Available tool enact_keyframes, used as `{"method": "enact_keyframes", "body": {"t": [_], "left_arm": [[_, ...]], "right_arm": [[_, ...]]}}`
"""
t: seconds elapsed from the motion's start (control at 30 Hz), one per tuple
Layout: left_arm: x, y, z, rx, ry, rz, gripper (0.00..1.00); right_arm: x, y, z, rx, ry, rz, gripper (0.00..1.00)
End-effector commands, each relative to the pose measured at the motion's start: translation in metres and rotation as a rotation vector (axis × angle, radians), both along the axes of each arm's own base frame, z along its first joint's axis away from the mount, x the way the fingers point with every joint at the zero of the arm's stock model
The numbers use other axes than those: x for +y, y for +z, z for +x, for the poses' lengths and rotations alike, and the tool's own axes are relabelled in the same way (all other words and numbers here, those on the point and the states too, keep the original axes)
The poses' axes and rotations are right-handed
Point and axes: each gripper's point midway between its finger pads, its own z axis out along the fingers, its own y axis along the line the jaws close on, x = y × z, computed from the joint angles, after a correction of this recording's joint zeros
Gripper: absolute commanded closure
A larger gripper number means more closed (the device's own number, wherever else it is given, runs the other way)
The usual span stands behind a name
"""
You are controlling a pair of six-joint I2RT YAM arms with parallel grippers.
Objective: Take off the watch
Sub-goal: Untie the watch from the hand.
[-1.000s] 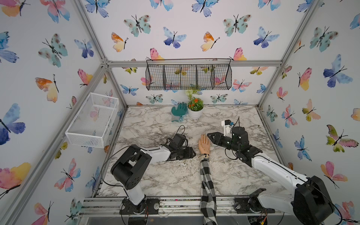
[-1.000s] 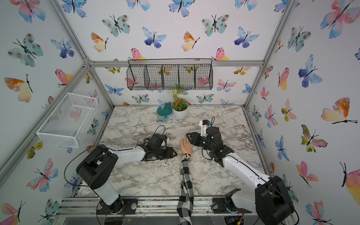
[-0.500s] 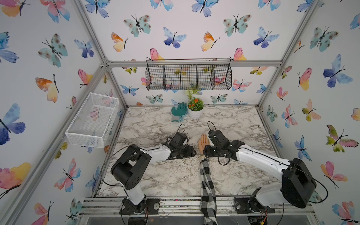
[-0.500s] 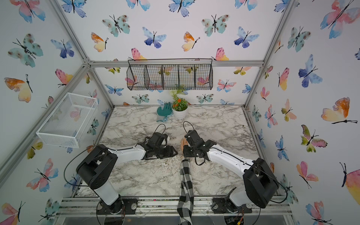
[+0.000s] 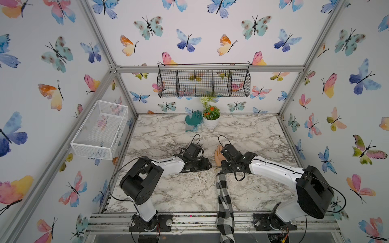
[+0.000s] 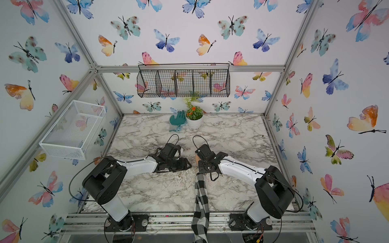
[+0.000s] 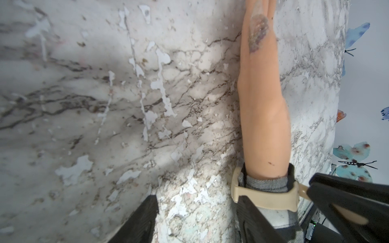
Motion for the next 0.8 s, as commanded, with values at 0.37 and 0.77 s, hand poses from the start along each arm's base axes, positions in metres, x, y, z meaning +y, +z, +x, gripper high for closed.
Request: {"method": "enact_keyframes", "body": {"t": [0.37, 0.77], "left_arm": [[-0.044, 0.038, -0.005, -0.045, -0.109, -0.101, 0.31], [-0.056, 0.014, -0.018, -0.021, -0.154, -0.056, 0.31]], "right_arm": [[0.02, 0.037, 0.01, -0.113, -0.015, 0.178, 0.98], [0.025, 0.037, 0.017, -0.118, -0.028, 0.186, 0.98]]}}
